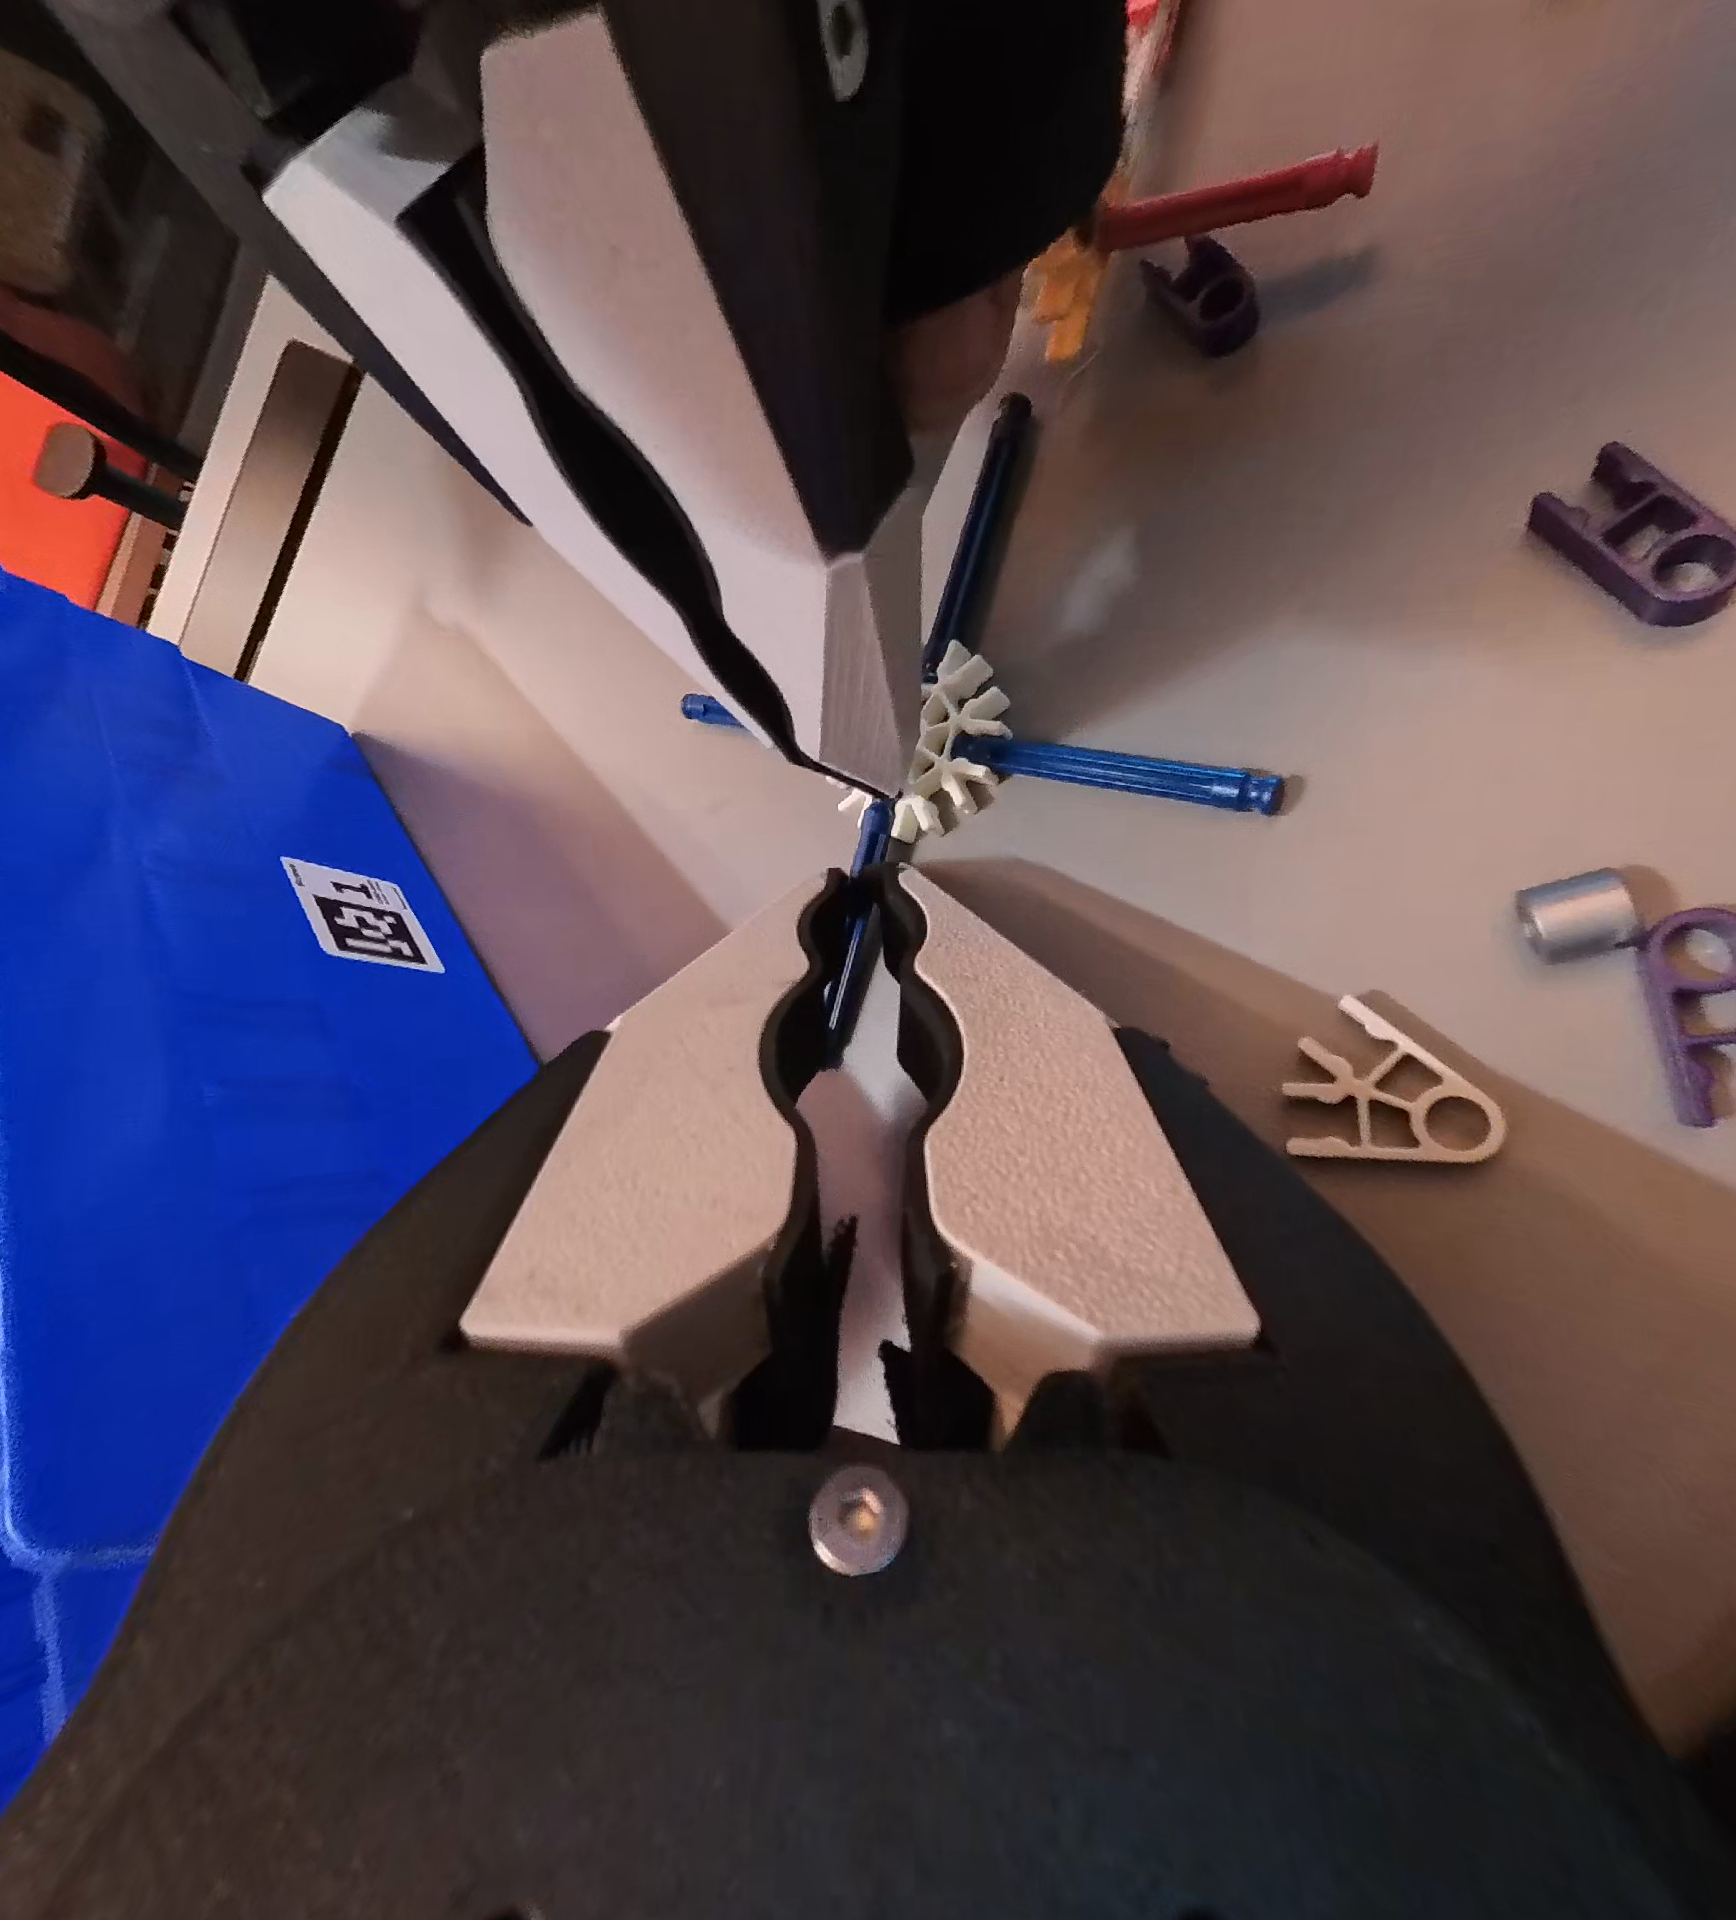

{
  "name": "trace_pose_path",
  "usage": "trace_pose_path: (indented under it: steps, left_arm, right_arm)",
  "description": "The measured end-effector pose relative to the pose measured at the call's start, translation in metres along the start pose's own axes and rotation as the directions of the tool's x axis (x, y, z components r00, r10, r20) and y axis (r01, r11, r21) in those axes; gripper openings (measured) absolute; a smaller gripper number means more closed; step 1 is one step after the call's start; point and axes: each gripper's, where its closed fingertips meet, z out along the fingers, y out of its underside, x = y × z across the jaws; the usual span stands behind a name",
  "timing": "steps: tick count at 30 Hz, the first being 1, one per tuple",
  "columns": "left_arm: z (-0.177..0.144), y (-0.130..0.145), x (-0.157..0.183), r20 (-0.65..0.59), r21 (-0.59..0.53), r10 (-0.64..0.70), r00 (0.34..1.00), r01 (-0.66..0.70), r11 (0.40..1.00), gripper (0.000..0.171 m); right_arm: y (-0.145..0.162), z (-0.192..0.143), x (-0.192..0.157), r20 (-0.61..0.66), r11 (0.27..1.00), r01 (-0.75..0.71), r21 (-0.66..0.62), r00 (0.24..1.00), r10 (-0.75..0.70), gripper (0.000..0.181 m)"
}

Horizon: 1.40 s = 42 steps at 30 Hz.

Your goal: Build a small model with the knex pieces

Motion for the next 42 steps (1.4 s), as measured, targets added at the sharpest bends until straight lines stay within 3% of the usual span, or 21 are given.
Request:
trace_pose_path:
  steps: [10,19,27,42]
  left_arm:
    - [0.002,0.001,0.0,-0.038,-0.002,-0.03,0.999,0.03,1.0,0.004]
    - [0.003,0.001,0.0,-0.003,-0.011,0.062,0.998,-0.062,0.998,0.003]
    - [0.004,-0.001,0.0,-0.003,0.012,0.079,0.997,-0.079,0.997,0.003]
    - [0.005,-0.002,0.001,-0.014,0.007,0.083,0.996,-0.083,0.997,0.003]
  right_arm:
    - [0.004,0.002,-0.002,0.058,0.981,-0.008,-0.194,0.998,0.02,0.0]
    - [0.004,0.002,-0.002,0.13,0.956,-0.039,-0.29,0.988,0.08,0.0]
    - [-0.006,-0.002,0.009,0.072,0.988,-0.06,-0.144,0.995,0.07,0.0]
    - [-0.001,0.0,0.004,0.102,0.99,-0.039,-0.138,0.993,0.053,0.0]
